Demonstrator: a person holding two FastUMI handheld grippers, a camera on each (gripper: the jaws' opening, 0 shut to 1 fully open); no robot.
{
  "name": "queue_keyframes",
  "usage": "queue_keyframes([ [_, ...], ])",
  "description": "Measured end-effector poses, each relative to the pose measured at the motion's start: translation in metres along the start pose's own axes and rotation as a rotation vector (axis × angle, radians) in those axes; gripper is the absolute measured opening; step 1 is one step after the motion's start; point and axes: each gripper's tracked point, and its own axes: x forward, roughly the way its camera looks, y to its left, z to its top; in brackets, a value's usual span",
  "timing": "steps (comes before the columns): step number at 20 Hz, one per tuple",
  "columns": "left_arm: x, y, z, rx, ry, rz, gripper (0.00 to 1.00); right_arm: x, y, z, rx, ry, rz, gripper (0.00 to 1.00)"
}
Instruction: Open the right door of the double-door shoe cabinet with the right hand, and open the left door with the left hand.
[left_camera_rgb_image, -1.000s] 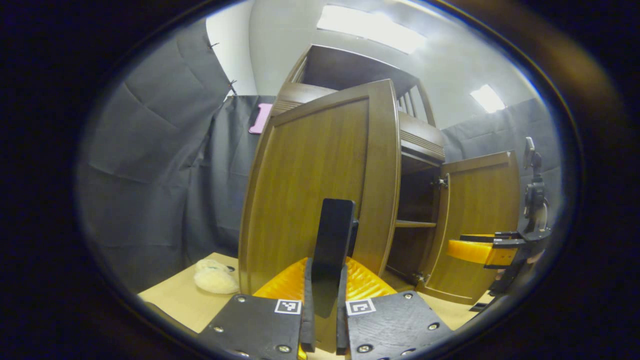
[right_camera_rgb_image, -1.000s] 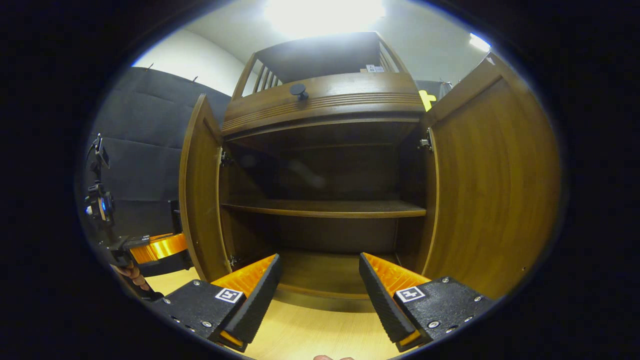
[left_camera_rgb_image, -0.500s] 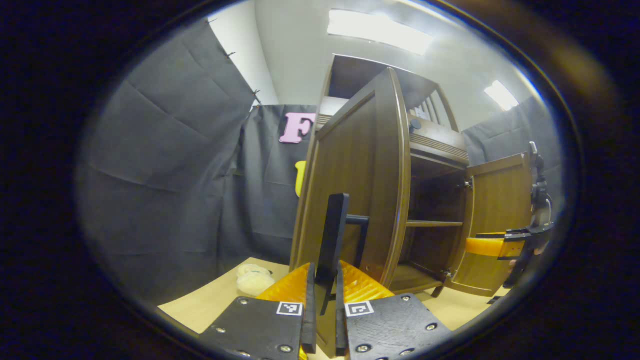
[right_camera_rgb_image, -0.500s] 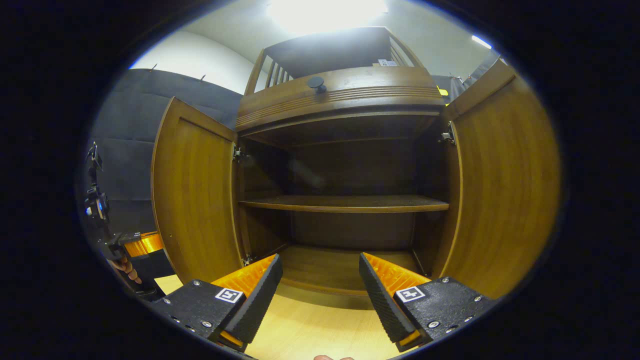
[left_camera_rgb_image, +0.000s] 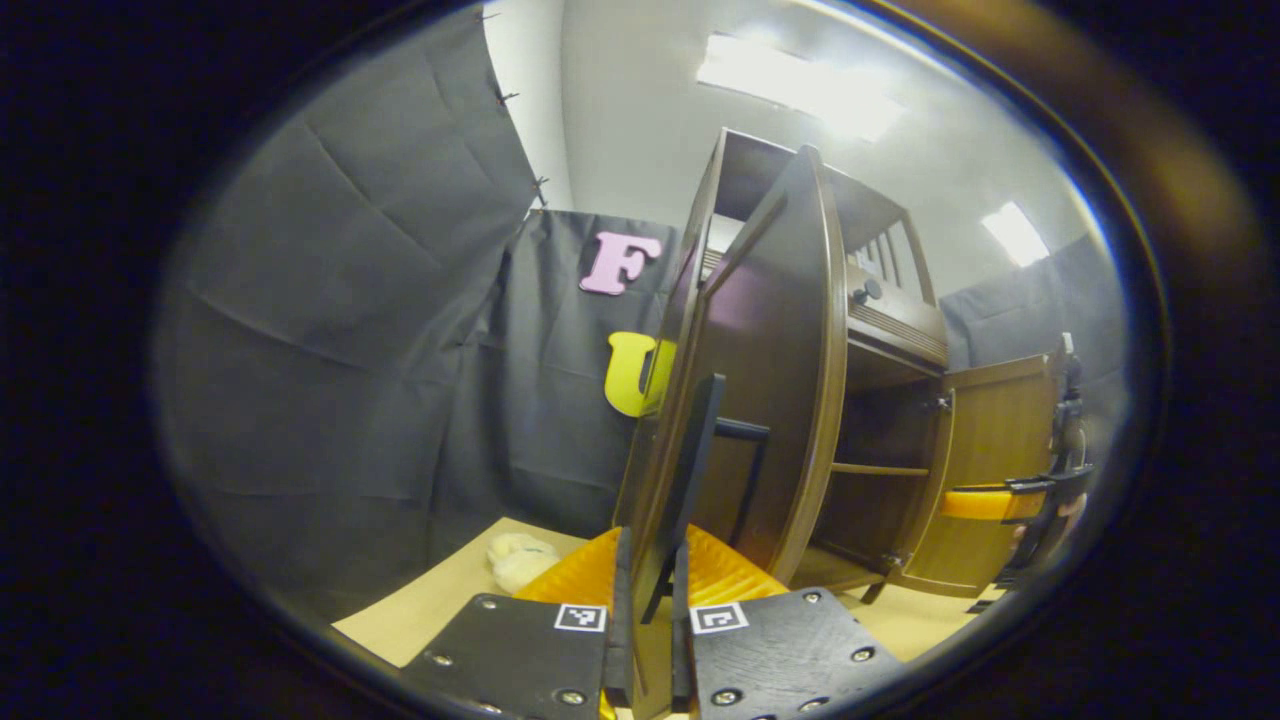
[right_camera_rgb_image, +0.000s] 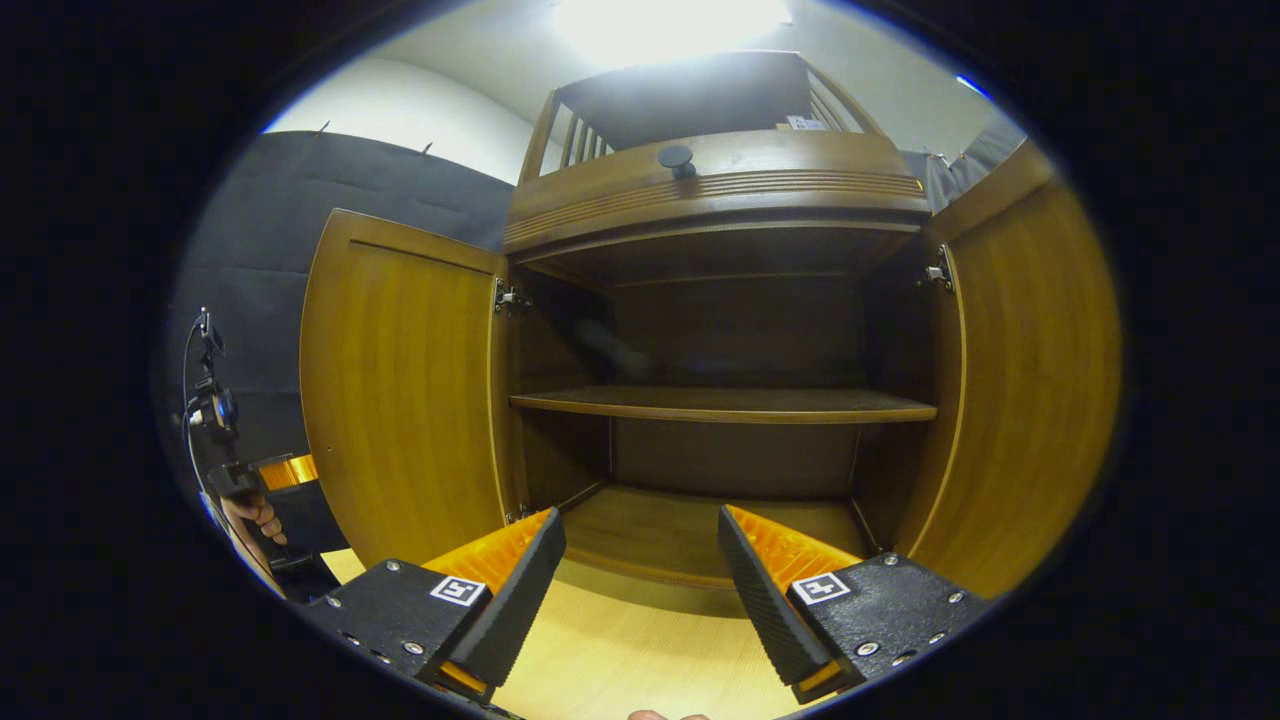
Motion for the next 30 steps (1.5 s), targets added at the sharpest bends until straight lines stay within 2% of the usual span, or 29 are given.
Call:
queue_keyframes([
  [1, 0.0, 0.0, 0.0, 0.011, -0.005, -0.009, 0.15, 0.0, -0.002, 0.0, -0.004, -0.001, -0.004, 0.95],
  [2, 0.0, 0.003, 0.001, 0.028, -0.014, -0.014, 0.1, 0.0, -0.003, -0.001, -0.004, 0.001, -0.008, 0.94],
  [3, 0.0, 0.006, 0.001, 0.034, -0.018, -0.007, 0.15, 0.0, -0.006, -0.001, -0.004, 0.003, -0.014, 0.95],
  [7, -0.002, 0.007, 0.001, 0.045, -0.008, 0.02, 0.21, -0.004, -0.026, -0.001, 0.015, 0.007, -0.062, 0.96],
  [10, -0.006, 0.02, -0.003, 0.093, 0.012, 0.056, 0.1, -0.009, -0.04, 0.003, 0.035, -0.007, -0.09, 0.96],
  [13, -0.013, 0.032, 0.002, 0.118, 0.016, 0.128, 0.21, -0.014, -0.056, -0.002, 0.017, 0.009, -0.123, 0.96],
  [15, -0.019, 0.052, 0.016, 0.163, -0.009, 0.24, 0.2, -0.018, -0.064, -0.005, 0.004, 0.017, -0.154, 0.96],
  [16, -0.019, 0.055, 0.02, 0.189, -0.029, 0.272, 0.19, -0.02, -0.068, -0.005, 0.006, 0.015, -0.16, 0.96],
  [18, -0.019, 0.056, 0.032, 0.252, -0.076, 0.298, 0.17, -0.023, -0.07, -0.002, 0.021, 0.004, -0.158, 0.95],
  [21, -0.021, 0.05, 0.044, 0.314, -0.12, 0.292, 0.12, -0.028, -0.072, 0.002, 0.026, -0.011, -0.165, 0.95],
  [24, -0.017, 0.035, 0.048, 0.314, -0.155, 0.244, 0.49, -0.034, -0.072, 0.003, 0.016, -0.024, -0.171, 0.95],
  [26, -0.015, 0.012, 0.04, 0.304, -0.149, 0.186, 0.74, -0.038, -0.072, 0.002, 0.016, -0.026, -0.169, 0.96],
  [28, -0.016, -0.001, 0.037, 0.294, -0.144, 0.165, 0.99, -0.042, -0.075, 0.0, 0.011, -0.022, -0.175, 0.95],
  [30, -0.007, -0.008, 0.035, 0.267, -0.14, 0.158, 0.97, -0.047, -0.081, 0.001, 0.009, -0.027, -0.189, 0.95],
])
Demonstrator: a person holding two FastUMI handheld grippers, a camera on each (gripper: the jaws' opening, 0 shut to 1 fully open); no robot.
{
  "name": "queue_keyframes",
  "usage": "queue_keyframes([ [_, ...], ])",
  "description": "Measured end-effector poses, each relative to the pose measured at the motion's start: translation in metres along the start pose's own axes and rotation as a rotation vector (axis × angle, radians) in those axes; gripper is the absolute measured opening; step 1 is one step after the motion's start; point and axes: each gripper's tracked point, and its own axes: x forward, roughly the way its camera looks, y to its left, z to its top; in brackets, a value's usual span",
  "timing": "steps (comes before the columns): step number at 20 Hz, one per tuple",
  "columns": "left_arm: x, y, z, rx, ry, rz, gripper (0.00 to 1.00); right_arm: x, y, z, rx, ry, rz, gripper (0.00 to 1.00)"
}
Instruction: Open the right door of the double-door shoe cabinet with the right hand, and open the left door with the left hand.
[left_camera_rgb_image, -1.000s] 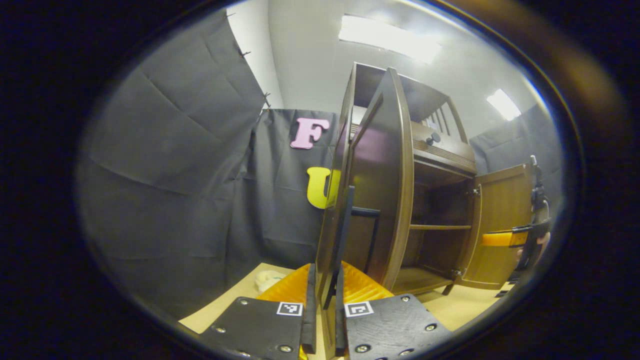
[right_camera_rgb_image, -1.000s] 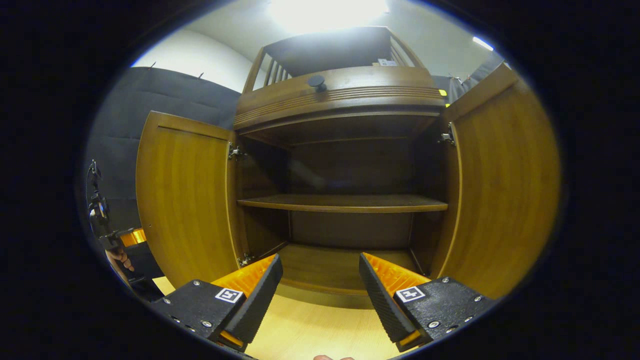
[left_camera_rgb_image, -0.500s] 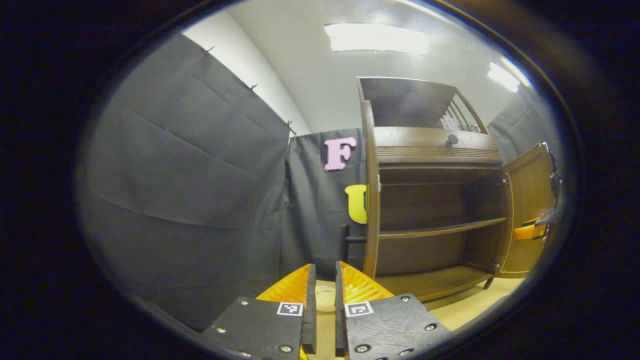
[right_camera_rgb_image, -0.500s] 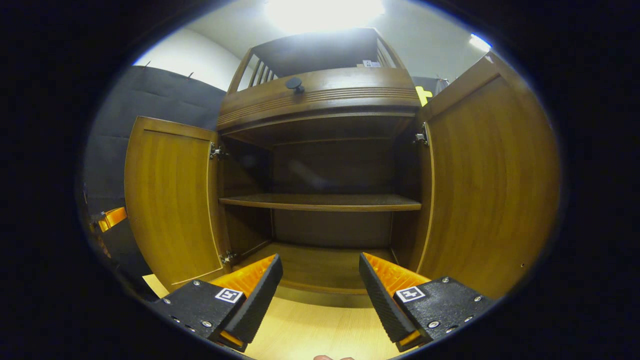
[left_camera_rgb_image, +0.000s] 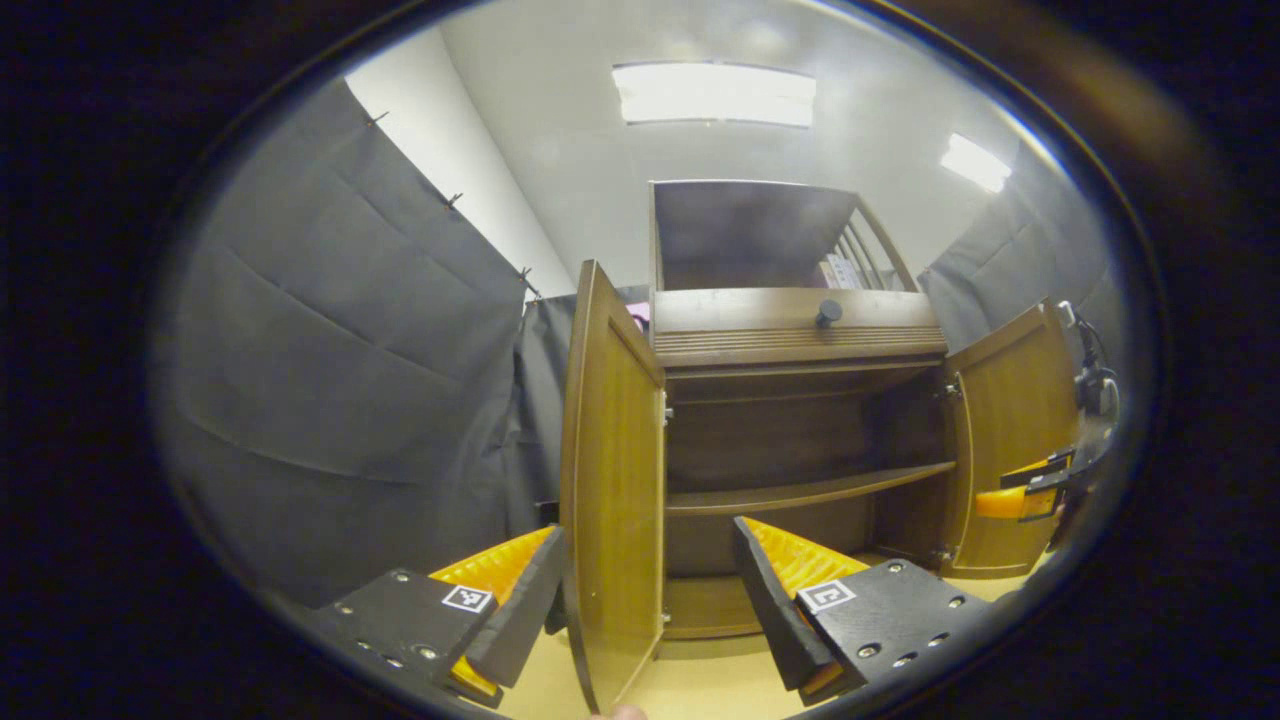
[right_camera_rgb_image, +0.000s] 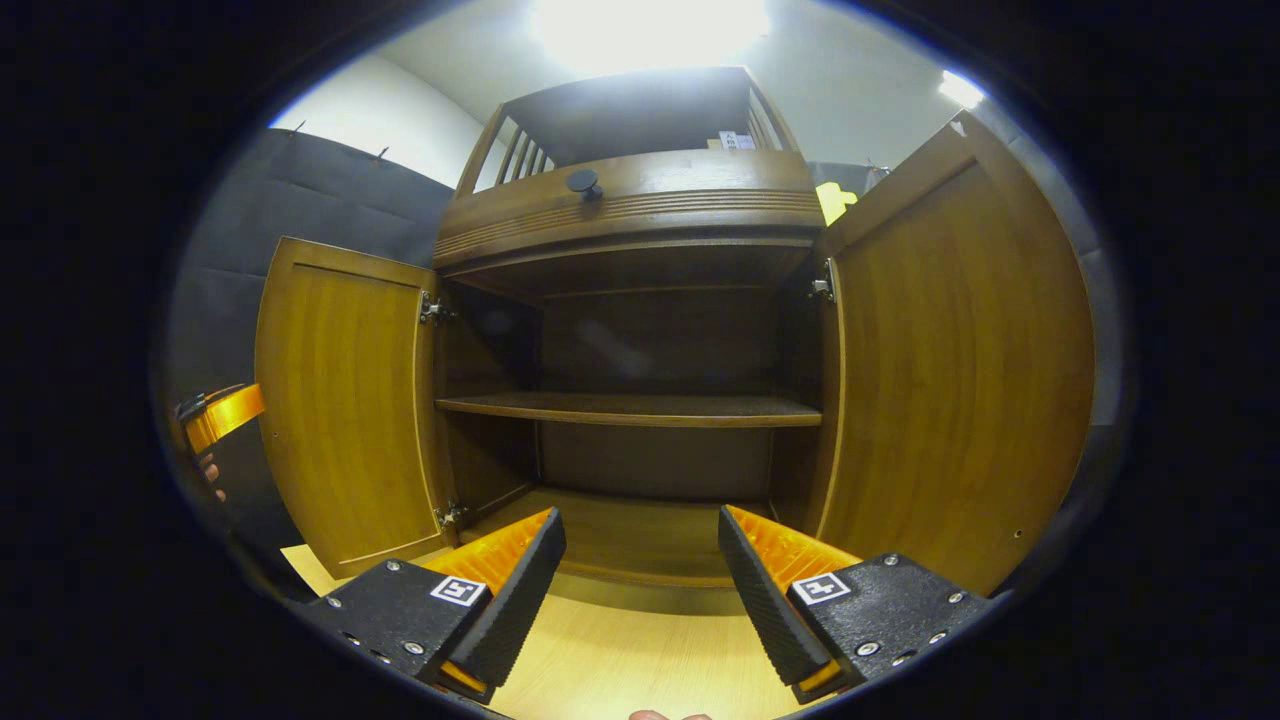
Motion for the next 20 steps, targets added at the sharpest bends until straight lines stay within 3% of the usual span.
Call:
queue_keyframes([
  [3, 0.011, -0.023, -0.008, -0.008, 0.027, -0.012, 0.94, -0.006, -0.007, 0.005, 0.003, -0.019, -0.009, 0.96],
  [4, 0.011, -0.028, -0.009, -0.004, 0.02, -0.015, 0.99, -0.007, -0.013, 0.008, 0.002, -0.028, -0.012, 0.96],
  [12, 0.042, -0.065, -0.022, 0.001, 0.05, -0.073, 0.99, -0.009, -0.03, 0.008, -0.009, -0.052, -0.031, 0.95],
  [19, 0.068, -0.08, -0.047, 0.004, 0.097, -0.087, 0.94, -0.009, -0.043, 0.005, 0.002, -0.051, -0.04, 0.96],
  [20, 0.069, -0.08, -0.046, 0.009, 0.099, -0.087, 0.99, -0.009, -0.044, 0.005, 0.006, -0.054, -0.039, 0.95],
])
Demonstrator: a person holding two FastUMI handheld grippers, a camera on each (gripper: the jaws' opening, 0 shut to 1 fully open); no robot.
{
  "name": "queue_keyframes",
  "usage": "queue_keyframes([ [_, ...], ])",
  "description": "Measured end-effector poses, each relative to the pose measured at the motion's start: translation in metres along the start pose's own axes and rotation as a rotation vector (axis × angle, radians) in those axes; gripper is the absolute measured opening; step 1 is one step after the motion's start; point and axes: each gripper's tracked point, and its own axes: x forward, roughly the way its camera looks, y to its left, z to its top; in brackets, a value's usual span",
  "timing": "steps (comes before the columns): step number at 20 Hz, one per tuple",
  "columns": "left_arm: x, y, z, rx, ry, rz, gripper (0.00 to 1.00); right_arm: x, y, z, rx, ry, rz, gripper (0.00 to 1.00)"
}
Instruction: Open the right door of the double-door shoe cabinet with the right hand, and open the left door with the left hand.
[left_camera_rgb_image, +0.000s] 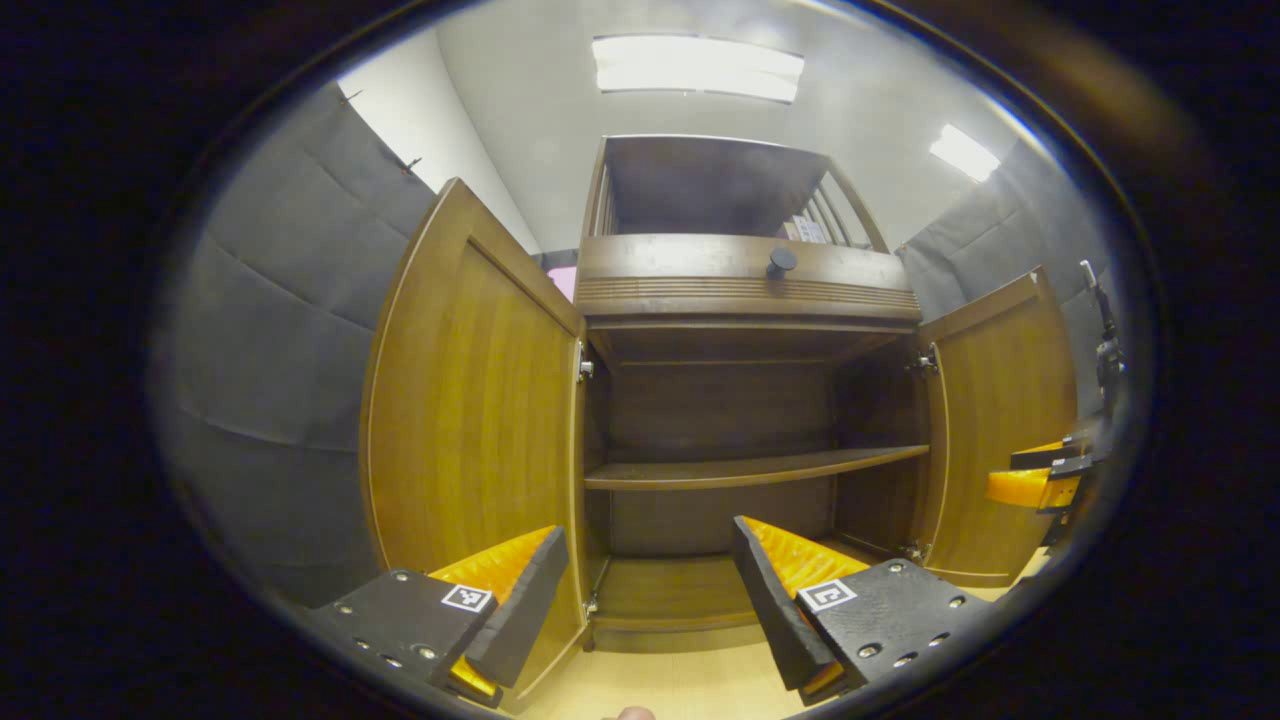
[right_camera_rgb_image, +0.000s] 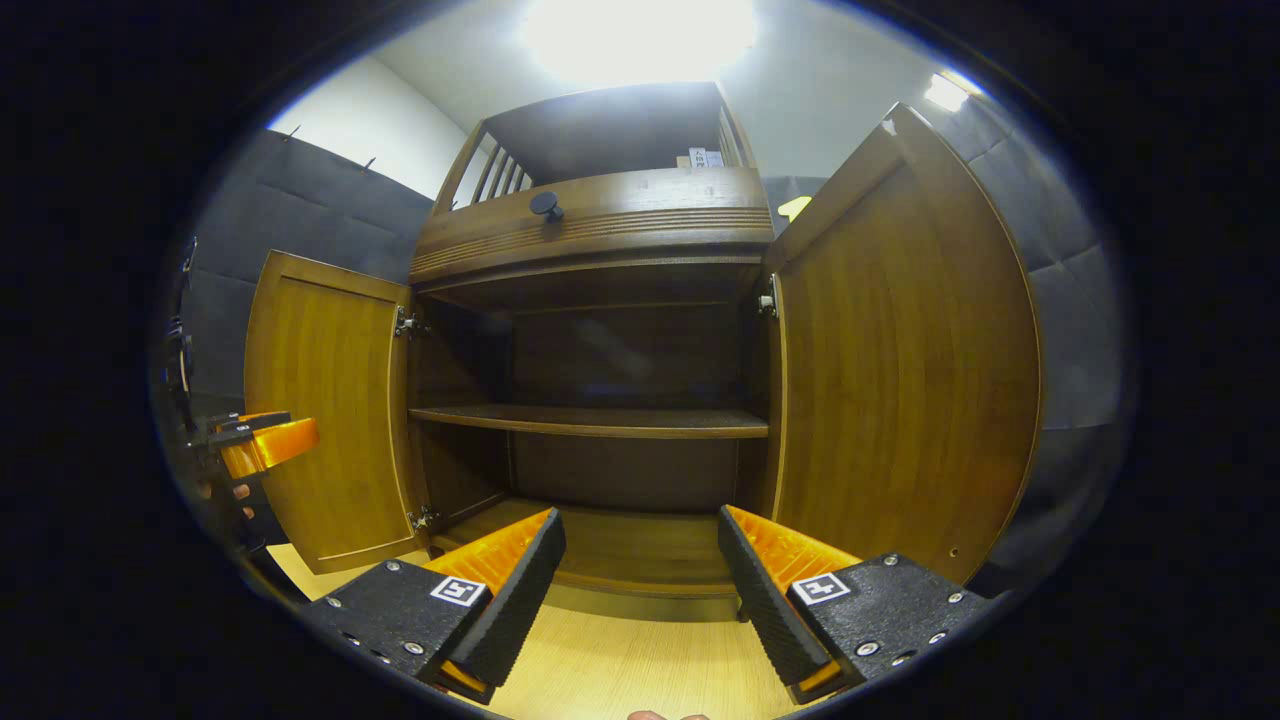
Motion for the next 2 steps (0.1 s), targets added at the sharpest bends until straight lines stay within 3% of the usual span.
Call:
queue_keyframes([
  [2, 0.0014, -0.0022, -0.0003, 0.008, 0.005, 0.0, 0.99, 0.0001, -0.0002, -0.0004, 0.008, -0.003, 0.004, 0.95],
])
